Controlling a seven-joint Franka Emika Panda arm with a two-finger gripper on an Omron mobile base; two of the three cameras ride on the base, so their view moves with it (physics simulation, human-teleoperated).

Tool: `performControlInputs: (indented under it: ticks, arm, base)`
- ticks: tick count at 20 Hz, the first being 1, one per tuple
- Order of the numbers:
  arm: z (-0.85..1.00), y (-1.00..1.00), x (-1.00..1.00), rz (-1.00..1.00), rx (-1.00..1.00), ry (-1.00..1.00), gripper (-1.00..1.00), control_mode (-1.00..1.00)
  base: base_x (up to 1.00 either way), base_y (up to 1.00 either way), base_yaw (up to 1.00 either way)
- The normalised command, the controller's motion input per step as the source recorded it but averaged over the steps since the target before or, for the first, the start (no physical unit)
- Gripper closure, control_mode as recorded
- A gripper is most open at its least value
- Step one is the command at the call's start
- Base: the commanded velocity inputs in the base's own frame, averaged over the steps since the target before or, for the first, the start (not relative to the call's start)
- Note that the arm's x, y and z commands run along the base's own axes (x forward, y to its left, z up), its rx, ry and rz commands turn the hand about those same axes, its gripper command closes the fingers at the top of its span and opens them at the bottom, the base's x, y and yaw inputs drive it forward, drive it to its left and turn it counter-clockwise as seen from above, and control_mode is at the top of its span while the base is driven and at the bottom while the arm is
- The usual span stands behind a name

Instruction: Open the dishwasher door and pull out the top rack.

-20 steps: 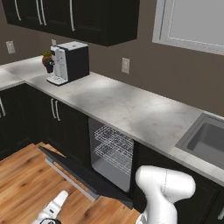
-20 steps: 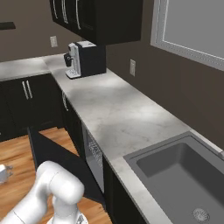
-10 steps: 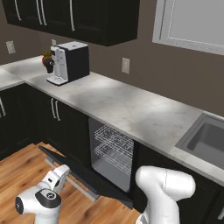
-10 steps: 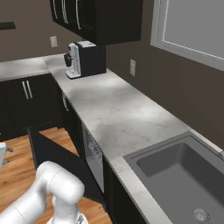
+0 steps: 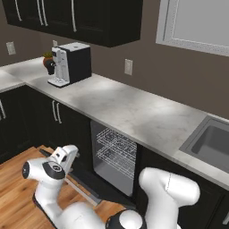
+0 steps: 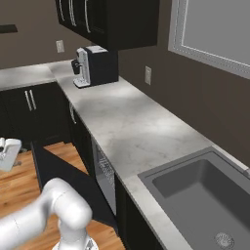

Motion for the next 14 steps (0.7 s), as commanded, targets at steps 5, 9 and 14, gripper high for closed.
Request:
performControlInputs:
  ticks: [5, 9, 14]
  arm:
    - [0.05, -0.23, 0.66, -0.09, 0.0, 0.01, -1.0, -1.0]
    - [0.0, -0.31, 0.7, -0.06, 0.0, 0.01, -1.0, -1.0]
    - [0.0, -0.23, 0.7, -0.07, 0.0, 0.01, -1.0, -1.0]
  base:
    - [0.0, 0.0, 0.0]
    - [0.0, 0.0, 0.0]
    - [0.0, 0.0, 0.0]
